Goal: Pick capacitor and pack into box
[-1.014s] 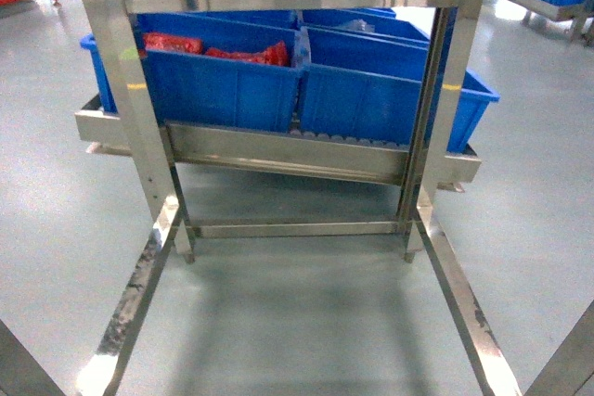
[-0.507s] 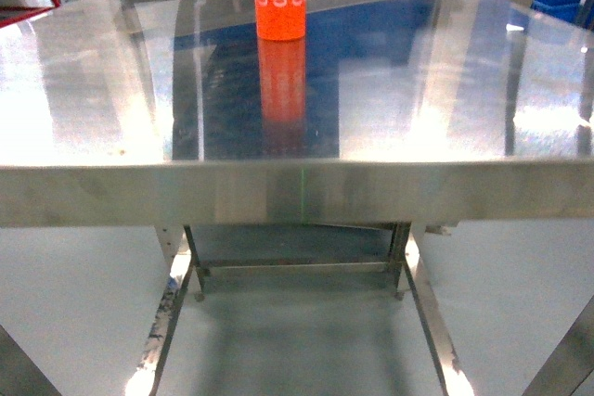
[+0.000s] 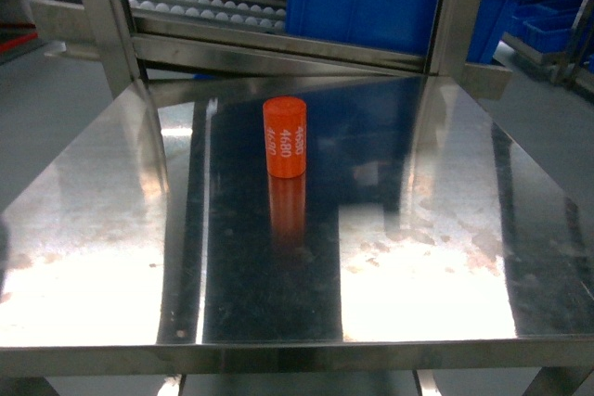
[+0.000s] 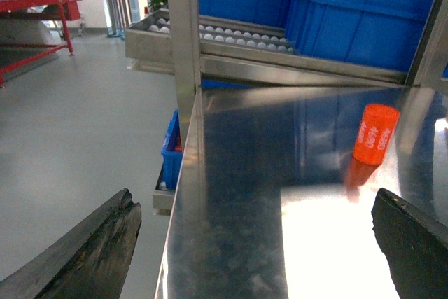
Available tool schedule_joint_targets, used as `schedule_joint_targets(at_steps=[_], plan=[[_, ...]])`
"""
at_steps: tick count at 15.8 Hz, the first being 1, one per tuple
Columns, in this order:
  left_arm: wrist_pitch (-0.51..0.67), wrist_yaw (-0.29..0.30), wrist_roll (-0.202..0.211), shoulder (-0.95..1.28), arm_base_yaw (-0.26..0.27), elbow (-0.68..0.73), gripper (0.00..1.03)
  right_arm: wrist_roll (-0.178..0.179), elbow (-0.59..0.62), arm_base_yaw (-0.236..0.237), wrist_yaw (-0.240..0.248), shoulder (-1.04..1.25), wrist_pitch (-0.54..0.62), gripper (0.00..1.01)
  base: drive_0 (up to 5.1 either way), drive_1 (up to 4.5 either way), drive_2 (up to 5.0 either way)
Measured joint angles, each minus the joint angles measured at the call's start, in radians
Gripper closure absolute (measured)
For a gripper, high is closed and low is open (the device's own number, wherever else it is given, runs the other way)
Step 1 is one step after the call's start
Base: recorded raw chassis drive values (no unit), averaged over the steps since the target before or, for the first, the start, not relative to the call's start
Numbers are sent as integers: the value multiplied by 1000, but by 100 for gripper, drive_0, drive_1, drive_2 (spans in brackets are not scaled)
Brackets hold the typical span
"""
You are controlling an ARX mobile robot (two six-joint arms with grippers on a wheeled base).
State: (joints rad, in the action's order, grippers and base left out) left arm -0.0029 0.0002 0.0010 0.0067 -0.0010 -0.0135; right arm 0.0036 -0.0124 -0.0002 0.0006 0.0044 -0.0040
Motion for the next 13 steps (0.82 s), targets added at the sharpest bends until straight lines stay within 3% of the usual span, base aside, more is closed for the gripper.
schedule_joint_targets(at_steps=[13], plan=[[-1, 0, 0, 0, 0, 0, 5, -1, 0, 0, 0, 0, -1, 3, 0, 0, 0]])
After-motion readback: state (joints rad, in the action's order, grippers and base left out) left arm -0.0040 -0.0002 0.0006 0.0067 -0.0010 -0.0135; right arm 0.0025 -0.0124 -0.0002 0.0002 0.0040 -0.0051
